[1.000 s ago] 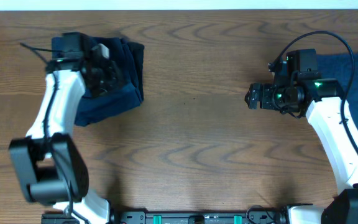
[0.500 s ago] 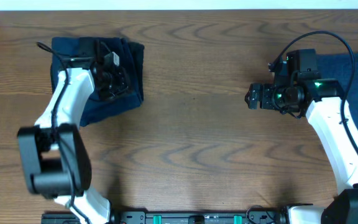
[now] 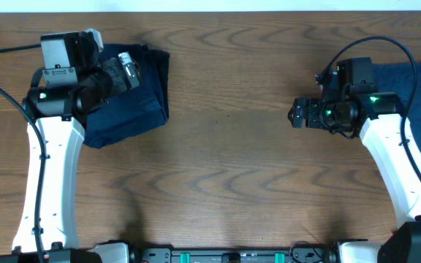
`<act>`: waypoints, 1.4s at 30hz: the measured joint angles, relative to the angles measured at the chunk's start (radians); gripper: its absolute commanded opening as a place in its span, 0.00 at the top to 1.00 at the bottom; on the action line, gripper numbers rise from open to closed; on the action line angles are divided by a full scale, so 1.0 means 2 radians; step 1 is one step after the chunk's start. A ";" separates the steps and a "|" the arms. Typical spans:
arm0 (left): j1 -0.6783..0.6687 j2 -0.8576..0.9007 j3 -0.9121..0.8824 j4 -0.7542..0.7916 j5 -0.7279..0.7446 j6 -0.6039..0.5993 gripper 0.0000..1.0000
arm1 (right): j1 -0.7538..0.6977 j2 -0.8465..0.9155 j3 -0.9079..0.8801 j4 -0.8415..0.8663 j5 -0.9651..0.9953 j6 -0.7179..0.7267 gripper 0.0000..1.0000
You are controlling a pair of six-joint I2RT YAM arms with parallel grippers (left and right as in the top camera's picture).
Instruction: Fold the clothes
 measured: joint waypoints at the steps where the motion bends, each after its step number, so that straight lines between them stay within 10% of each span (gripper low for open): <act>1: 0.000 0.001 0.000 0.000 -0.003 0.000 0.02 | 0.000 0.000 0.000 0.000 0.000 0.000 0.01; 25: 0.000 0.001 0.000 0.000 -0.014 0.000 0.02 | 0.011 -0.016 0.000 0.000 0.022 0.000 0.01; 42: 0.000 0.001 0.000 -0.001 -0.018 0.000 0.02 | 0.099 -0.453 -0.012 0.107 0.148 0.000 0.01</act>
